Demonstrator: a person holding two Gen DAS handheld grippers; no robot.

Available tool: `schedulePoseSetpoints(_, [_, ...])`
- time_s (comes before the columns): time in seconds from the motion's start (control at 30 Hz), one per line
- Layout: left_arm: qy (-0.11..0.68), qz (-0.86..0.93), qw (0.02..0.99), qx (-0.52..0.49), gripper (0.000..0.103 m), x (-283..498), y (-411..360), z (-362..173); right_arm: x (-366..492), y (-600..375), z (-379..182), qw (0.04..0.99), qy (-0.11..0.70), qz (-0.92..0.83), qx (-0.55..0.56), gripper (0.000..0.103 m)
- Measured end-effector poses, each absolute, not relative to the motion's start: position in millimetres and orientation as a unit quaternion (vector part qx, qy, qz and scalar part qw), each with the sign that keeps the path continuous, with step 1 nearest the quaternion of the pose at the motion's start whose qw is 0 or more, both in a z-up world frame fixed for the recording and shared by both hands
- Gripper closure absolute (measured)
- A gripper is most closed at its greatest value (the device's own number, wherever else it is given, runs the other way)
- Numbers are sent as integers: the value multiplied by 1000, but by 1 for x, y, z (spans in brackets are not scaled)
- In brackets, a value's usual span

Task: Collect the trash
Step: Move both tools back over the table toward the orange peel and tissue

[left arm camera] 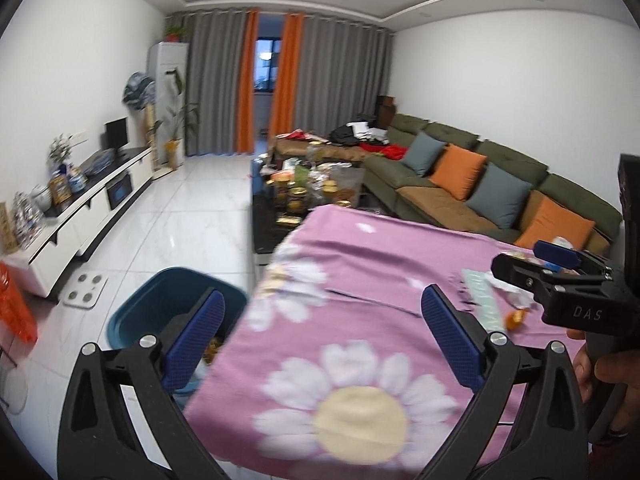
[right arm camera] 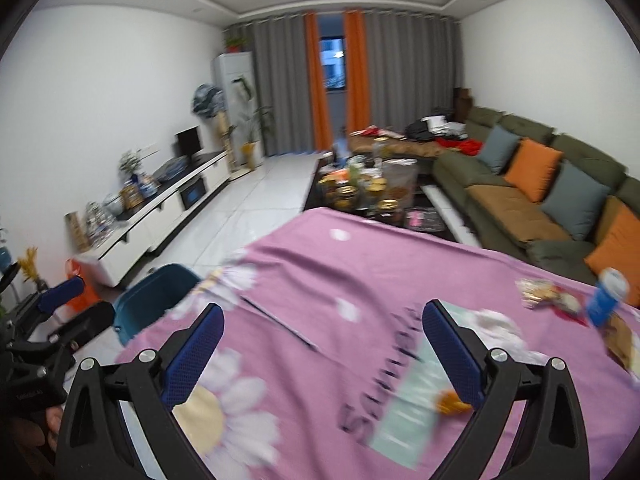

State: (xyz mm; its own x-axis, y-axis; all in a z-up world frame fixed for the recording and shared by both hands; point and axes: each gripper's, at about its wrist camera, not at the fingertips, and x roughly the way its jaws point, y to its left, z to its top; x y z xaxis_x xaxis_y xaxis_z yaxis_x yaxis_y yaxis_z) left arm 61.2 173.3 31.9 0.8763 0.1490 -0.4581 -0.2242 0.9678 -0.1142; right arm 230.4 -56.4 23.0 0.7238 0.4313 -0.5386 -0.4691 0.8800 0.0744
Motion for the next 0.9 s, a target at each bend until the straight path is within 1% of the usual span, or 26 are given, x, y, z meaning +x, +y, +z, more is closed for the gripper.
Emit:
schedulePoseSetpoints(0.23, [209, 38, 976, -57, 6, 55, 116, 41, 196, -132, 24, 953, 250, 173, -6, 7])
schedulePoseSetpoints(0.53, [210, -34, 977, -31, 6, 60, 50, 36, 153, -209, 18, 968, 230, 98, 24, 7])
schedulePoseSetpoints(0.73, [227, -67, 971, -13, 6, 80, 16, 27, 159, -231, 9, 968, 237, 80, 31, 7])
schedulePoseSetpoints(0.9, [248, -85, 965, -2, 6, 107, -4, 12, 182, -243, -2, 962, 258, 81, 37, 7])
